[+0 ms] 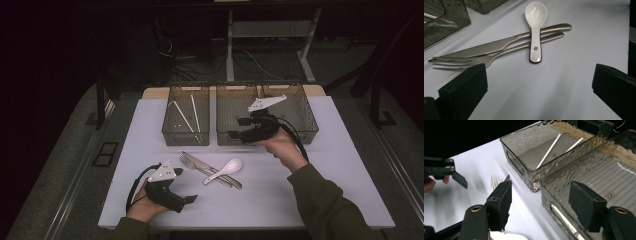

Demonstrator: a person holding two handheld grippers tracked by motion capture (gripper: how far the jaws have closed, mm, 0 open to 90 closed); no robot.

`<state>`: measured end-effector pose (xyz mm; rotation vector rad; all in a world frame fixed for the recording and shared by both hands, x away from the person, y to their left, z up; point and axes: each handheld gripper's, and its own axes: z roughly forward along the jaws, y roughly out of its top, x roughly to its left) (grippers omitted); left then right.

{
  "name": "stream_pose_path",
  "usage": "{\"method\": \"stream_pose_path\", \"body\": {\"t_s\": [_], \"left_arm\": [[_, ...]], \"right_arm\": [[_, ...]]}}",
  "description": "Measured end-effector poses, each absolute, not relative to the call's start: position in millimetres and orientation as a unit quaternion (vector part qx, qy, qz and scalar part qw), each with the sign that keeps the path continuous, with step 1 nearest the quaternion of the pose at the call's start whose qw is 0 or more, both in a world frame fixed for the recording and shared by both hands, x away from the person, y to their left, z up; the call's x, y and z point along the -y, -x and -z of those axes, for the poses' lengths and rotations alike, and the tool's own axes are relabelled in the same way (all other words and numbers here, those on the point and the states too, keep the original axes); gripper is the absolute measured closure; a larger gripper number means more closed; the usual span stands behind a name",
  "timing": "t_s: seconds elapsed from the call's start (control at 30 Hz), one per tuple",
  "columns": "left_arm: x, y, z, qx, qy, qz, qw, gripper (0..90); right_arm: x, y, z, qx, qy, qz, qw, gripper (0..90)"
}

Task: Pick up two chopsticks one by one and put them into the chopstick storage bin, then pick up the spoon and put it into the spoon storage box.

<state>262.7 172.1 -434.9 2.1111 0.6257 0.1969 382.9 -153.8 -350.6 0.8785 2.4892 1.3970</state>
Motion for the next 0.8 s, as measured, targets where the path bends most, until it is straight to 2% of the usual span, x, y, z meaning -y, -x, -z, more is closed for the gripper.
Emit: {"method": "stream_pose_path", "body": {"t_s": [0.47,0.8], "left_arm": [[-172.2,-262.6,435.6,-0.255,-0.854,-0.081,0.447,0.0],[-172.3,-262.4,434.5,-0.257,-0.853,-0.083,0.446,0.0]], "right_arm": [[201.6,-349.6,365.5,-0.817,-0.304,-0.484,0.082,31.8],[233.2,-316.8,394.2,-0.821,-0.314,-0.467,0.098,26.2]]}}
